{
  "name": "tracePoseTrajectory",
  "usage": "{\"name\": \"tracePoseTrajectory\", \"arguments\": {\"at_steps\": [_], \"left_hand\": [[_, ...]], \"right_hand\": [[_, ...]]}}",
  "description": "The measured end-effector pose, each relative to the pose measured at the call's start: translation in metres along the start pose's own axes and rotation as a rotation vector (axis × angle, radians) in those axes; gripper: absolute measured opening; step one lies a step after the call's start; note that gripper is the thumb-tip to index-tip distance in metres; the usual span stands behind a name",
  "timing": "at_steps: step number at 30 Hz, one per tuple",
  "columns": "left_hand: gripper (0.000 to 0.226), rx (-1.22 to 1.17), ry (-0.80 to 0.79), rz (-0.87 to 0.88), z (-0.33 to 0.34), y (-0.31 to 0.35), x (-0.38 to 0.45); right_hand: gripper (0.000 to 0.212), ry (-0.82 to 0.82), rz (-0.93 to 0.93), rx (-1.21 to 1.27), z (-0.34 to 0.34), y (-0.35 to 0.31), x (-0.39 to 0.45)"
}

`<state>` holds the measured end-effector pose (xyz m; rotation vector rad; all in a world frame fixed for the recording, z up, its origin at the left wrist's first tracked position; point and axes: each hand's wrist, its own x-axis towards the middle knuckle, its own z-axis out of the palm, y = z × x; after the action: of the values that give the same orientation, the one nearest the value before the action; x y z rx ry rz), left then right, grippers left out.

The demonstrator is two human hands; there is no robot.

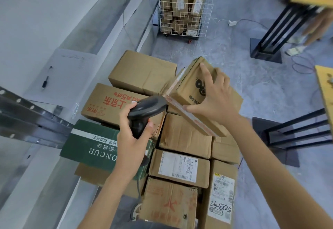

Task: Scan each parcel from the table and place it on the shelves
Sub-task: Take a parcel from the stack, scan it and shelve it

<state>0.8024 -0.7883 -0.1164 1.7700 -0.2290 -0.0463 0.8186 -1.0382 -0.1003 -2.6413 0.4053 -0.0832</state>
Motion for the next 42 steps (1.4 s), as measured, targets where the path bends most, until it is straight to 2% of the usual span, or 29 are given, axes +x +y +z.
{"name": "tracePoseTrajectory", "arguments": {"at_steps": [2,7,11,14,15,18,20,22,25,28,31,33,35,39,42], "left_hand": [[0.072,-0.088,0.040,-0.020,0.000,0.000,0.004],[0.060,-0.343,0.057,-0.229,-0.011,-0.004,0.010],[0.059,-0.486,0.038,-0.338,-0.017,-0.007,0.010],[0.057,-0.531,0.008,-0.348,-0.021,-0.007,0.009],[0.057,-0.549,-0.004,-0.342,-0.023,-0.006,0.008],[0.057,-0.621,-0.053,-0.338,-0.026,0.001,0.004],[0.057,-0.623,-0.079,-0.325,-0.028,0.007,0.001],[0.057,-0.618,-0.102,-0.304,-0.030,0.012,-0.001],[0.056,-0.616,-0.157,-0.270,-0.030,0.017,-0.005],[0.053,-0.646,-0.177,-0.290,-0.024,0.022,-0.011],[0.054,-0.607,-0.199,-0.252,-0.022,0.025,-0.016],[0.054,-0.610,-0.206,-0.216,-0.022,0.027,-0.018],[0.057,-0.627,-0.223,-0.203,-0.022,0.027,-0.018],[0.062,-0.562,-0.200,-0.152,-0.024,0.024,-0.020],[0.058,-0.539,-0.116,-0.162,-0.033,0.018,-0.022]], "right_hand": [[0.132,-0.005,0.084,0.188,0.000,-0.014,-0.022],[0.135,-0.050,0.329,0.521,0.014,-0.034,-0.060],[0.137,-0.056,0.414,0.698,0.022,-0.048,-0.076],[0.137,-0.062,0.479,0.810,0.028,-0.056,-0.085],[0.132,-0.062,0.494,0.882,0.029,-0.057,-0.089],[0.095,-0.053,0.490,1.062,0.030,-0.063,-0.096],[0.080,-0.053,0.485,1.037,0.029,-0.067,-0.101],[0.075,-0.009,0.483,0.929,0.027,-0.070,-0.107],[0.091,0.113,0.461,0.615,0.025,-0.079,-0.121],[0.109,0.274,0.360,0.322,0.024,-0.096,-0.135],[0.128,0.200,0.317,0.124,0.027,-0.108,-0.144],[0.134,0.164,0.327,0.086,0.030,-0.107,-0.149],[0.131,0.204,0.313,0.108,0.032,-0.104,-0.155],[0.108,0.353,0.227,0.064,0.027,-0.104,-0.161],[0.097,0.399,0.139,0.161,0.016,-0.101,-0.162]]}}
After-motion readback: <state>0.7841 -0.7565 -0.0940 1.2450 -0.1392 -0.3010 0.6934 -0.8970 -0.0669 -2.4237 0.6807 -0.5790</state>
